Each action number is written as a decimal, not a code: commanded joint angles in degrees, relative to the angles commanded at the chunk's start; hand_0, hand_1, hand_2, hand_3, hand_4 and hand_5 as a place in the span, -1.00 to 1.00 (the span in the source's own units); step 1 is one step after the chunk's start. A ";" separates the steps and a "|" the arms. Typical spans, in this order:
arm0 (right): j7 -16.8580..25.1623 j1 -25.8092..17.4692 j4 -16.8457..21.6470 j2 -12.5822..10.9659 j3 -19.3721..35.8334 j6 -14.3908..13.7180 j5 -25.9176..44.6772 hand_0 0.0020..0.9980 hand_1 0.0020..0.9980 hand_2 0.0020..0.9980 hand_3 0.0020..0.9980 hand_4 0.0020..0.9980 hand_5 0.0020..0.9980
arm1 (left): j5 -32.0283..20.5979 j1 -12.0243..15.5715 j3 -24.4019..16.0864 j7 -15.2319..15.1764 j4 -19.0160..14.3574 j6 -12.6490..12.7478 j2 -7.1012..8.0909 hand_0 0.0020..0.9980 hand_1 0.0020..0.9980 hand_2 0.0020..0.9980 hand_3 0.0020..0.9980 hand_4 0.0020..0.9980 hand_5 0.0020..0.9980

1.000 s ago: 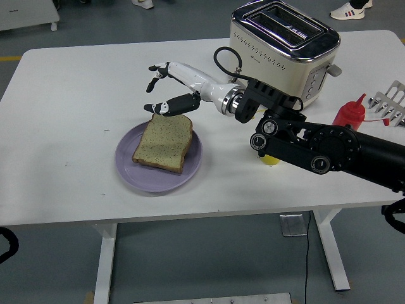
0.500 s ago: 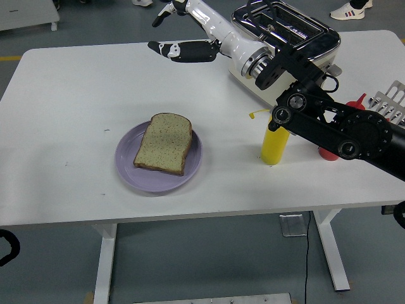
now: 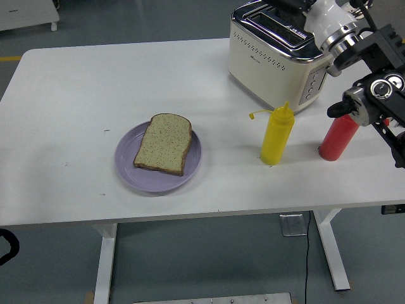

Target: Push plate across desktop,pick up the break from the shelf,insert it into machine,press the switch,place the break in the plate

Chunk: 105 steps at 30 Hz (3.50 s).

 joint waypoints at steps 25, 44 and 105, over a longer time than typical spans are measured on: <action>-1.24 -34.89 6.21 -4.17 41.01 4.24 25.13 0.76 0.67 0.72 0.72 0.12 0.05 | -0.10 -0.45 0.06 -0.15 -0.38 0.20 -0.41 0.63 0.71 0.84 0.67 0.29 1.00; -0.74 -46.98 4.64 9.71 53.23 6.07 24.16 0.74 0.64 0.68 0.66 0.11 0.11 | -0.07 -0.02 1.44 -0.02 -0.22 0.20 -0.39 0.63 0.71 0.84 0.67 0.29 1.00; -3.28 -45.69 1.59 13.12 57.85 7.34 23.87 0.69 0.59 0.61 0.57 0.08 0.17 | 0.21 -1.19 1.90 0.39 -0.83 0.15 -0.51 0.62 0.71 0.83 0.67 0.29 1.00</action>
